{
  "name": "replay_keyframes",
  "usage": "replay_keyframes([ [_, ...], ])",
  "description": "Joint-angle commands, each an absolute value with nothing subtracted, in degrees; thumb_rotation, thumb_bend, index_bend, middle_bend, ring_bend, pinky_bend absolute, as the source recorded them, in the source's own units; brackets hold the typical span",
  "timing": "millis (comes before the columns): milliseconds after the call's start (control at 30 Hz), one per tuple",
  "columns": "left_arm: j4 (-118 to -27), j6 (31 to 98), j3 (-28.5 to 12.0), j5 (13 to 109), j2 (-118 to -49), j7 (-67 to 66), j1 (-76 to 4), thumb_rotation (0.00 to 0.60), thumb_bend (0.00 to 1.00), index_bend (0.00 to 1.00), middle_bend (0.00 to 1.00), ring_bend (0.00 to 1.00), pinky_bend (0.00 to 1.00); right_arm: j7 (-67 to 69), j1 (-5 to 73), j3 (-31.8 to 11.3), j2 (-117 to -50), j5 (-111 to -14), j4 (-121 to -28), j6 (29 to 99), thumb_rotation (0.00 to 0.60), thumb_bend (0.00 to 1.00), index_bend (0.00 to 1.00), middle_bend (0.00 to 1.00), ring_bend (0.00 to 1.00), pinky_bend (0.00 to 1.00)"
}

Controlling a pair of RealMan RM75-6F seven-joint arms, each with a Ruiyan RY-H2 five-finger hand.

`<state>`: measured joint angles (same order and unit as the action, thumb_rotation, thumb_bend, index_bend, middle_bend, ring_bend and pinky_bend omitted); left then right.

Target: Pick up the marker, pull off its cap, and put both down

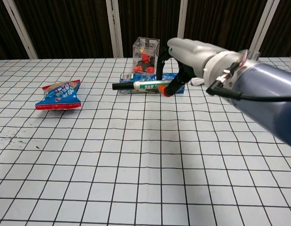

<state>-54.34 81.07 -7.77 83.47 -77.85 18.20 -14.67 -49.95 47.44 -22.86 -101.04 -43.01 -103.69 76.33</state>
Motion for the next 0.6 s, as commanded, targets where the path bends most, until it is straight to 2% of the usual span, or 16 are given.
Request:
replay_keyframes([
  [33,-58.0,82.4,-7.4,85.1,-77.0,15.9,-15.4,0.6,0.5,0.08,0.0,0.0,0.01,-53.4,48.8,-24.5,-100.2,-40.9,-107.2,79.4,0.6,0.42,0.74,0.05,0.01,0.0],
  [333,-67.6,83.8,-7.0,88.7,-76.8,11.6,-17.7,0.6,0.49,0.11,0.0,0.0,0.01,-60.1,52.5,-27.1,-101.6,-36.1,-111.4,85.3,0.6,0.42,0.74,0.05,0.01,0.0],
  [600,-75.7,84.1,-6.5,92.5,-78.0,6.3,-20.3,0.6,0.48,0.18,0.0,0.0,0.01,-58.6,54.2,-26.6,-103.5,-35.8,-109.6,85.3,0.6,0.42,0.74,0.05,0.01,0.0],
])
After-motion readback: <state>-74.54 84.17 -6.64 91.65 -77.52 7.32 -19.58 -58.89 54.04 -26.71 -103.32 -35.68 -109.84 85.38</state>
